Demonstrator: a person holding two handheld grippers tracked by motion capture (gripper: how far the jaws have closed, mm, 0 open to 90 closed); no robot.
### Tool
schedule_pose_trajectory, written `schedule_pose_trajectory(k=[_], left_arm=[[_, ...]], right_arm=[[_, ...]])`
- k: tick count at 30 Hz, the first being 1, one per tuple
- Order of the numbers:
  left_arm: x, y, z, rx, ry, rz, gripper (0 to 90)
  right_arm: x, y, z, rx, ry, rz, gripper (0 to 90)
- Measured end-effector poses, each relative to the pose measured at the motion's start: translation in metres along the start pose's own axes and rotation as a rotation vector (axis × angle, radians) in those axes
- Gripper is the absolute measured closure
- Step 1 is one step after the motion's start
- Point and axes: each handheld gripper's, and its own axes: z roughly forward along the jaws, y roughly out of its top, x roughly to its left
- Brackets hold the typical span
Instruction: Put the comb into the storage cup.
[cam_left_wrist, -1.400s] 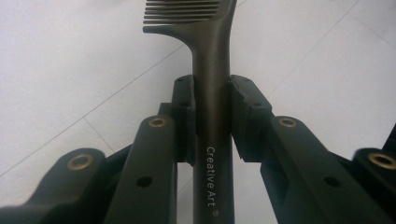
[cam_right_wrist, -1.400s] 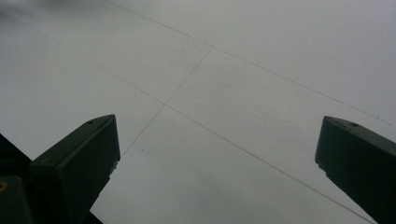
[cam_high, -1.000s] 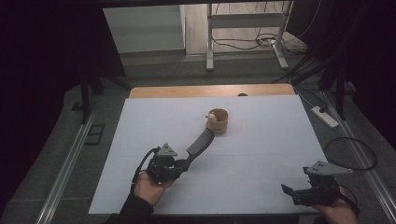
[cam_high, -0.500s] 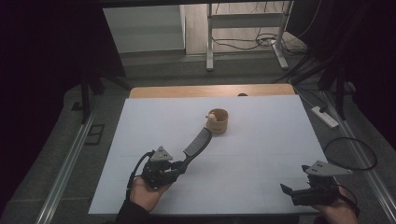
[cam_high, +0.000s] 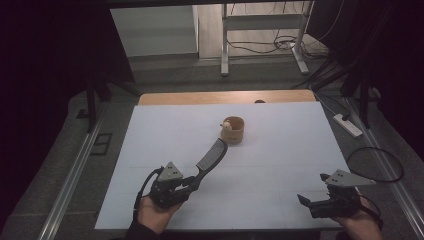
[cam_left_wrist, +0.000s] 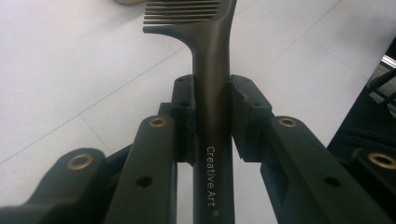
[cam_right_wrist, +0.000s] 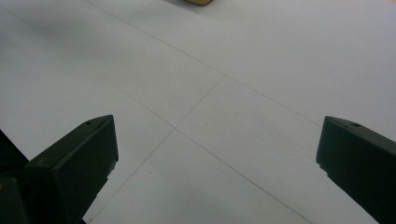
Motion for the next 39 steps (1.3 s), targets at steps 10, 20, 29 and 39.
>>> schedule_pose_trajectory(k=[10, 20, 29, 39], left_arm=[[-0.005, 0.0, 0.003, -0.016, -0.008, 0.01, 72.1], [-0.008, 0.003, 0.006, -0.033, -0.015, 0.029, 72.1], [-0.006, 0.004, 0.007, -0.053, -0.022, 0.026, 72.1], [-0.008, 0.006, 0.01, -0.073, -0.029, 0.032, 72.1]], right_arm=[[0.0, 0.01, 0.002, -0.039, 0.055, -0.015, 0.0], [0.005, 0.024, 0.009, -0.056, 0.123, -0.01, 0.0], [0.01, 0.037, 0.016, -0.07, 0.183, 0.005, 0.0], [0.016, 0.048, 0.024, -0.063, 0.199, 0.014, 0.0]])
